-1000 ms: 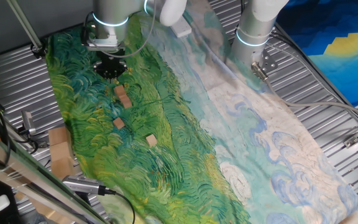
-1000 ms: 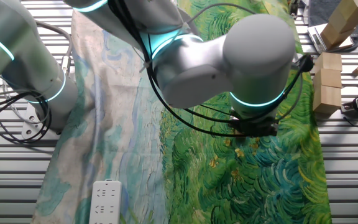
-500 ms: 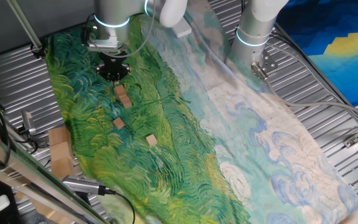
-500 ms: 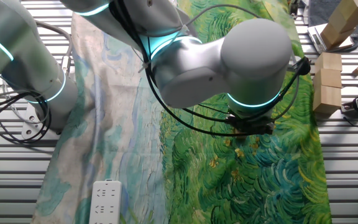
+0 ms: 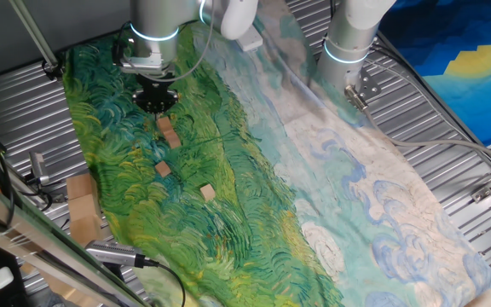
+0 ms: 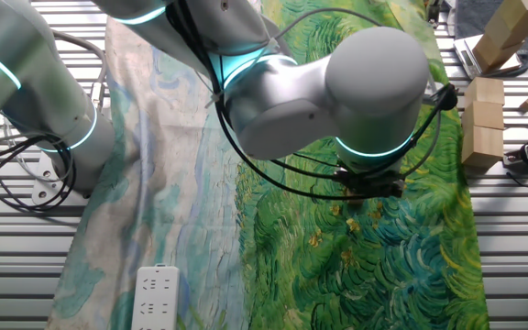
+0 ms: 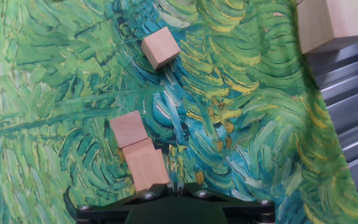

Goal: Stack the blocks into a pyramid shape

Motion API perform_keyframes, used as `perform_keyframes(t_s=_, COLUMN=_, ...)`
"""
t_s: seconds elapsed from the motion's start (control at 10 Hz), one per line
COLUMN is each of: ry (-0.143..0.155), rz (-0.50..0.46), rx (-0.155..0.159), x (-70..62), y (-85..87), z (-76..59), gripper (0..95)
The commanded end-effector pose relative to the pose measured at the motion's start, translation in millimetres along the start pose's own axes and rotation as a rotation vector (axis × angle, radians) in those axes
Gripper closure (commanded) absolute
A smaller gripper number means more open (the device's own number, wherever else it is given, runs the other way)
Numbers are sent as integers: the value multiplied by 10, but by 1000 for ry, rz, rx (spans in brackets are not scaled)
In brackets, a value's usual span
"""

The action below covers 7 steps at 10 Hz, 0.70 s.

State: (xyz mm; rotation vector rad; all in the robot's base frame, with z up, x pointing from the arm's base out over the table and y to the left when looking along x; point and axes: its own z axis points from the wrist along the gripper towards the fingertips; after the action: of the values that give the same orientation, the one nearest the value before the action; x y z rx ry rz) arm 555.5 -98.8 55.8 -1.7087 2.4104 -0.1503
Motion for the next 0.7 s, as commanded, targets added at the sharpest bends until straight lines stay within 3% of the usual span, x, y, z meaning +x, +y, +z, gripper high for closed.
perform_keyframes(t_s=0.1, ry=-4, rz=4, rx=-3, x=-6, y=3, z=-12, gripper=950)
perform_keyframes(t_s=0.7, ry=-14, rz=4, rx=-4, x=-3, y=24, z=-18, gripper=950)
